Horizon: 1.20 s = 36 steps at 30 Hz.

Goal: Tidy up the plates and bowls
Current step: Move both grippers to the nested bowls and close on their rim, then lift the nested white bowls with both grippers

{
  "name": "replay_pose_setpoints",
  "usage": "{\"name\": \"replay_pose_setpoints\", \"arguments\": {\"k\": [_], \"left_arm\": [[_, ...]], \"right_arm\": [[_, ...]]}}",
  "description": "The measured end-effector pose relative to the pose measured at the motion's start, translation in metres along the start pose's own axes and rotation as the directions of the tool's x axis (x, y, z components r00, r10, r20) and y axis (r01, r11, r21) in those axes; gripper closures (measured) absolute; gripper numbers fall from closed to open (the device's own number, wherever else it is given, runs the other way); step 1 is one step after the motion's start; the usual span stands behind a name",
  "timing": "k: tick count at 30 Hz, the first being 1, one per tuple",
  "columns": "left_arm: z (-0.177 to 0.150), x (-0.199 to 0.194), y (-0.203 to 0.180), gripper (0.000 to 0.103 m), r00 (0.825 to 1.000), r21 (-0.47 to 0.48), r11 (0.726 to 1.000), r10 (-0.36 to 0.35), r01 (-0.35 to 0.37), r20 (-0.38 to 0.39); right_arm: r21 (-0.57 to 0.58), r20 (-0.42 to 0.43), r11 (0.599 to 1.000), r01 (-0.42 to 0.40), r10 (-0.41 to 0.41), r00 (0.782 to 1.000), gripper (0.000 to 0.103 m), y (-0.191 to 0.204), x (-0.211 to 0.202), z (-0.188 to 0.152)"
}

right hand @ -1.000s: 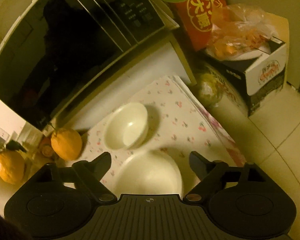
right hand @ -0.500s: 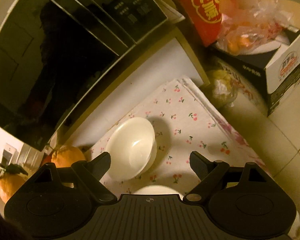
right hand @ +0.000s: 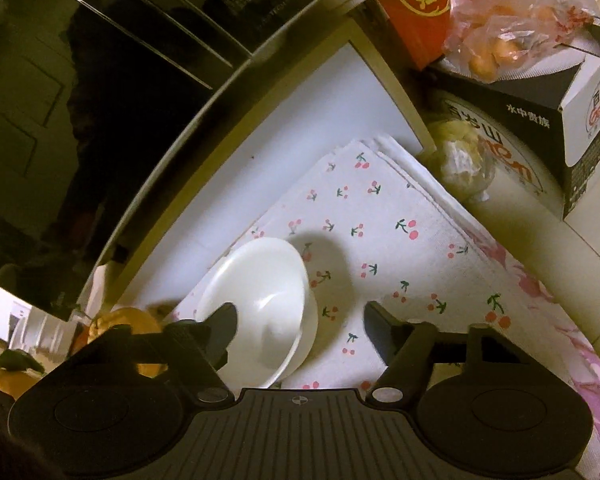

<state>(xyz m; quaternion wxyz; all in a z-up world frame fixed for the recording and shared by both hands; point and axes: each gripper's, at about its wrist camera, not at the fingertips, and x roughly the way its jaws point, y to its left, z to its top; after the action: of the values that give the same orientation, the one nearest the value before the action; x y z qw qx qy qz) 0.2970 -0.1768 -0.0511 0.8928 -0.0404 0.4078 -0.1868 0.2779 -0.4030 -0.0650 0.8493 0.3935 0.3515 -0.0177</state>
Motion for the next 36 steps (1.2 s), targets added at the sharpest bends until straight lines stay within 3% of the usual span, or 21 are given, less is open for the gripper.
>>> {"name": "replay_pose_setpoints", "arguments": {"k": [9, 13, 16, 36], "left_arm": [[-0.001, 0.008, 0.006, 0.071, 0.999, -0.037, 0.999, -0.035, 0.034, -0.015], [0.000, 0.006, 0.004, 0.087, 0.999, -0.039, 0.998, -0.050, 0.050, -0.011], [0.001, 0.005, 0.002, 0.092, 0.999, -0.035, 0.998, -0.049, 0.048, -0.009], [0.008, -0.027, -0.006, 0.092, 0.999, -0.013, 0.999, -0.029, 0.030, 0.016]], "right_arm": [[0.003, -0.004, 1.000, 0.011, -0.011, 1.000, 0.077, -0.007, 0.007, 0.001], [0.003, -0.010, 1.000, -0.010, 0.010, 1.000, 0.086, -0.006, 0.006, 0.000], [-0.009, -0.013, 1.000, -0.021, 0.021, 1.000, 0.090, -0.003, 0.006, -0.001], [-0.027, 0.020, 0.998, -0.055, 0.056, 0.998, 0.091, 0.020, -0.028, -0.005]]}}
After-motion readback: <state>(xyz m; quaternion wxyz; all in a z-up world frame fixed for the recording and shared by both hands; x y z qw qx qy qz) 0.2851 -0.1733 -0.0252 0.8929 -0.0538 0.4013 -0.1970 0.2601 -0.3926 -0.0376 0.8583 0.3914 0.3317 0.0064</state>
